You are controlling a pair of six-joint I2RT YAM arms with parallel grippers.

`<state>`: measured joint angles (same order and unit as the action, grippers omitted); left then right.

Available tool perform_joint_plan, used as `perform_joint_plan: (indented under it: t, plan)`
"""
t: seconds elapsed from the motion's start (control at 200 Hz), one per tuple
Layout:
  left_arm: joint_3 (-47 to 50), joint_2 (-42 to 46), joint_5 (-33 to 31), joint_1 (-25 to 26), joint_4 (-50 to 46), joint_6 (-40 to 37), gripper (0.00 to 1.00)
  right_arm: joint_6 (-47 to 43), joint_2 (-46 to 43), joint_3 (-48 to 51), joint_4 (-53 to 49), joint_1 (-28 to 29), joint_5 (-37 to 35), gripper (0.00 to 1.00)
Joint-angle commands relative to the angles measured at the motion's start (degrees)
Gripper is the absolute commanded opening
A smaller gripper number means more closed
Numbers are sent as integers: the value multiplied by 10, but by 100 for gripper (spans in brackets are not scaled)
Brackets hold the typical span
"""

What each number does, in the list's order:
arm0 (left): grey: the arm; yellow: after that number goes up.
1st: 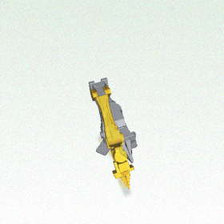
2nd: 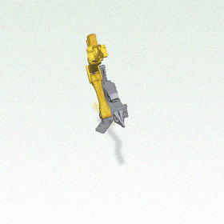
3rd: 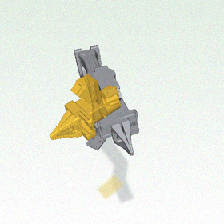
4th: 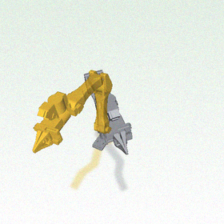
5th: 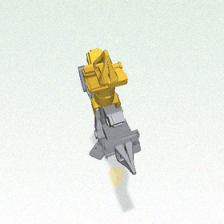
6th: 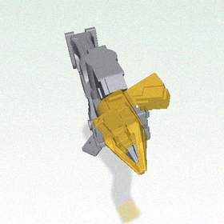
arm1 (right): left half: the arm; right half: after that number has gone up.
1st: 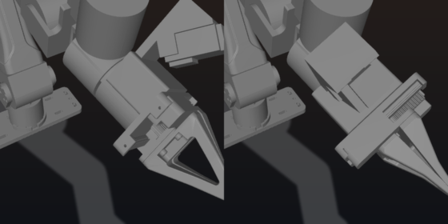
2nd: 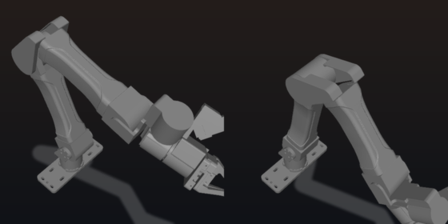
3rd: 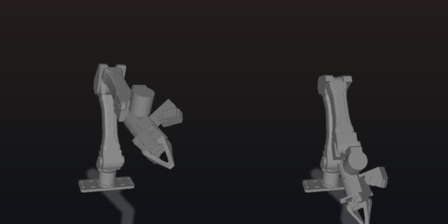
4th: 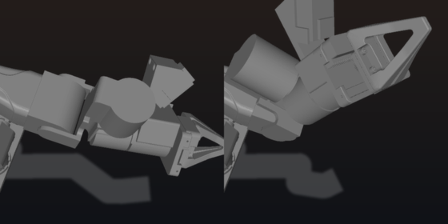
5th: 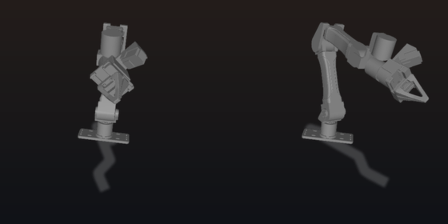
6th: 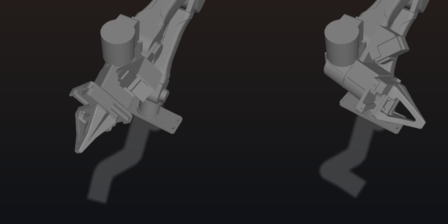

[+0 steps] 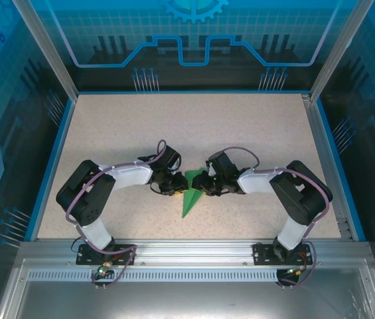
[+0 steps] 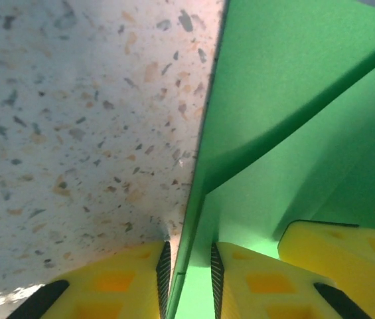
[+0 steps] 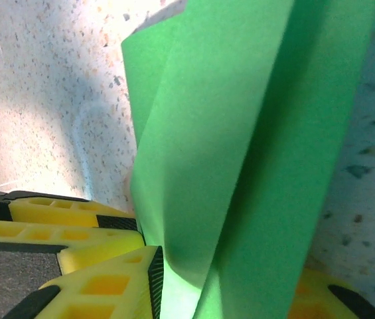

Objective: Fold a paper plane with a square sheet of paper (pick it up from the middle)
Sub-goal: Turn over the paper at the center of the table.

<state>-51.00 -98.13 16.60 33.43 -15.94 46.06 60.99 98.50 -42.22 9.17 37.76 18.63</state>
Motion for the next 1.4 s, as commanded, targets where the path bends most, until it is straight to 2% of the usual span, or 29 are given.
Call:
perform_joint_plan:
  t: [0.0, 0.09, 0.275, 0.375, 0.43, 0.515, 0.645, 0.785, 0.86, 1.015, 1.15, 1.255, 1.395]
  plan:
    - [14, 27, -19, 1, 3, 10, 26, -15, 16, -19, 11, 9, -5, 31]
    - [22, 38, -29, 1, 5, 14, 26, -16, 28, -27, 11, 11, -2, 28]
    - [43, 95, -89, 1, -17, 22, 28, -52, 26, -56, -32, 11, -6, 13]
    - [62, 140, -134, -4, -32, 25, 30, -109, -11, -93, -116, 11, -27, 7]
    - [73, 167, -154, -10, -40, 27, 31, -151, -36, -130, -216, 11, -59, 5]
    - [93, 207, -179, -22, -49, 32, 32, -214, -61, -207, -393, 13, -158, 4]
    - [119, 268, -213, -53, -71, 30, 33, -258, -51, -346, -663, 34, -372, 7]
    - [144, 337, -237, -92, -109, 20, 35, -217, 45, -491, -884, 73, -561, 7]
    - [158, 372, -255, -107, -136, 20, 40, -186, 112, -558, -951, 101, -611, 7]
    - [186, 423, -278, -126, -160, 19, 47, -142, 270, -702, -1007, 155, -599, 9]
    - [207, 458, -287, -135, -167, 20, 50, -128, 370, -776, -989, 179, -545, 14]
    - [218, 483, -288, -138, -171, 22, 52, -145, 388, -784, -928, 183, -473, 15]
    - [231, 509, -290, -140, -173, 23, 54, -184, 351, -760, -820, 188, -375, 31]
